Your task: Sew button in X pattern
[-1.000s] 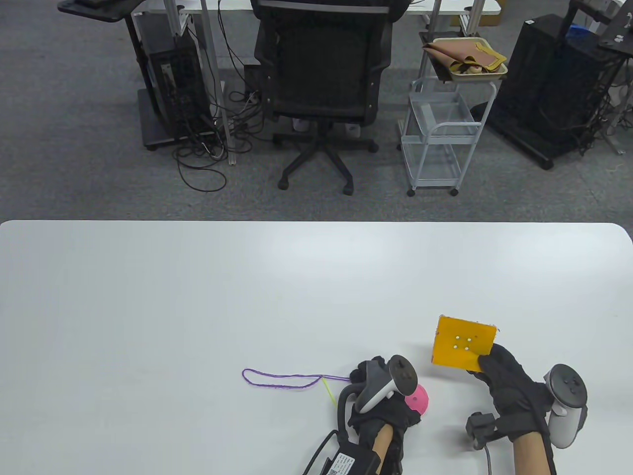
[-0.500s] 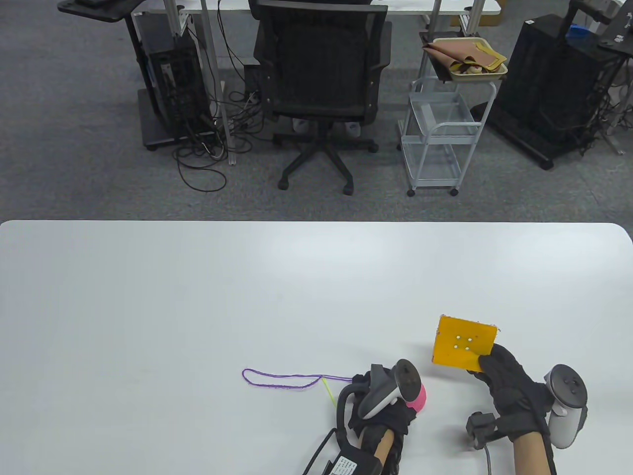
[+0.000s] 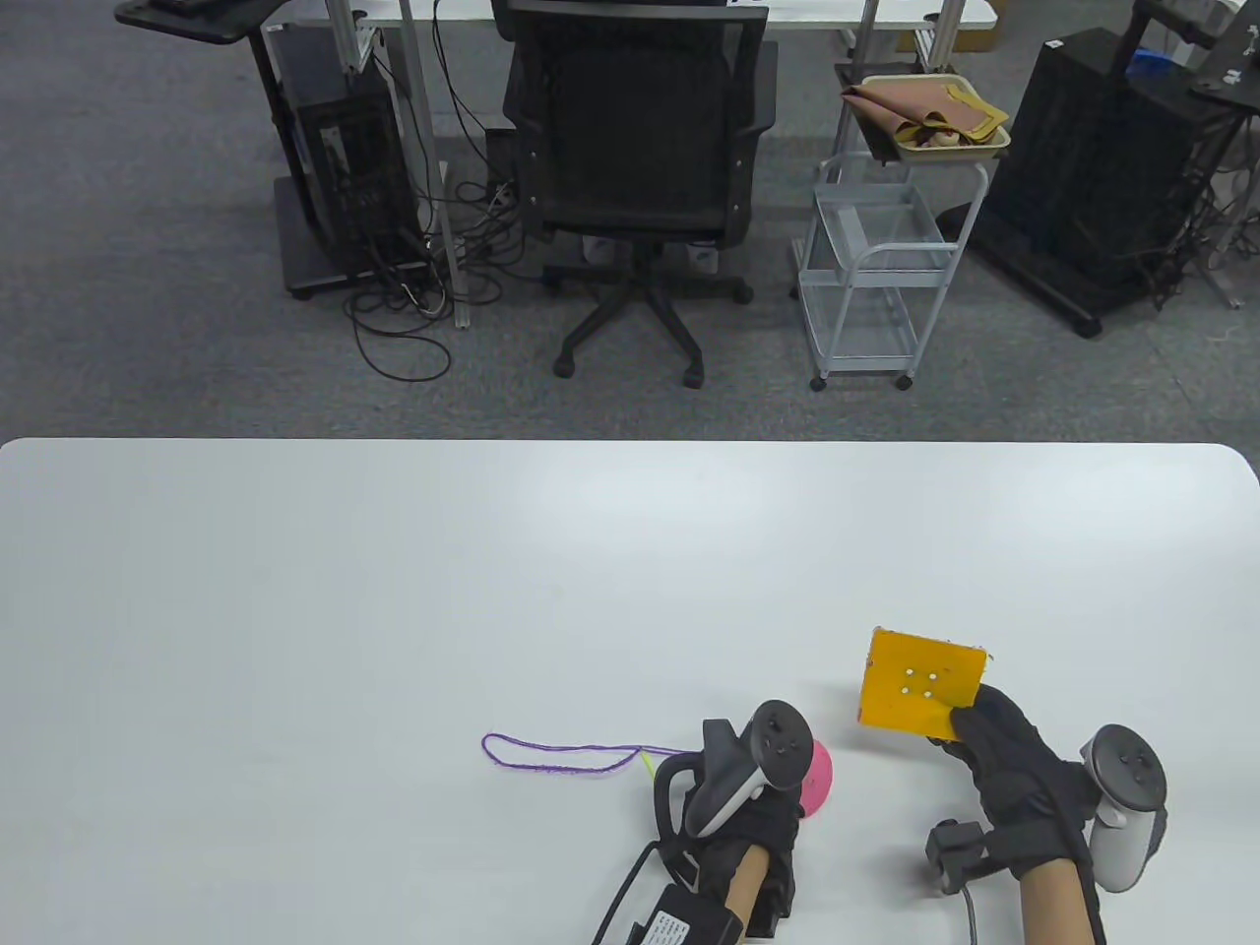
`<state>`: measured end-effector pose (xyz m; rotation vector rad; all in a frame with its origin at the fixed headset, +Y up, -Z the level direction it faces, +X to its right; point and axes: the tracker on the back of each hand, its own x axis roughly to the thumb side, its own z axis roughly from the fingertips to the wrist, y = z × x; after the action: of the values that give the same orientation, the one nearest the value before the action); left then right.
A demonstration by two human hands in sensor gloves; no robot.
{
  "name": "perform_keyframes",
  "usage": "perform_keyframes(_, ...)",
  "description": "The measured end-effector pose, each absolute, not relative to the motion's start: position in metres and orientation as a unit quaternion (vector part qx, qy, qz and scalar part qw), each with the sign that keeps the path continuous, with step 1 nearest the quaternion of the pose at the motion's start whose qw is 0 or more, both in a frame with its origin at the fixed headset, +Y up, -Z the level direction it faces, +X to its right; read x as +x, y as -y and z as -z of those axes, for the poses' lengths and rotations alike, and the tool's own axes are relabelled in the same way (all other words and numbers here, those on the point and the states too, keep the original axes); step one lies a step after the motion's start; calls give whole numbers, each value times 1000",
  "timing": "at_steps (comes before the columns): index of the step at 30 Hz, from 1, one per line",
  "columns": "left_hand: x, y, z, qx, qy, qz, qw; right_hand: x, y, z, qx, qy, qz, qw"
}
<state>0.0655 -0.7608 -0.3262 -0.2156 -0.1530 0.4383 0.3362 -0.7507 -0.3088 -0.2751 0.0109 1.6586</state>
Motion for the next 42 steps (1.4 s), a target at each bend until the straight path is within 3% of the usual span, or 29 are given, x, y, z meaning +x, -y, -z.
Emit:
perform_keyframes(9, 30, 745, 326, -35, 45, -365, 929, 333, 752, 309, -124, -6, -742, 659)
perform_keyframes(19, 16, 751, 322, -13, -1, -520, 854, 323, 752, 309, -126, -3, -750, 649)
perform_keyframes(30, 12, 756, 323, -119, 58, -660, 739, 311, 753, 310, -109, -25, -734, 670)
perform_keyframes(42, 22, 760, 322, -133, 87, -684, 712, 279, 757, 310, -52, -64, -721, 688)
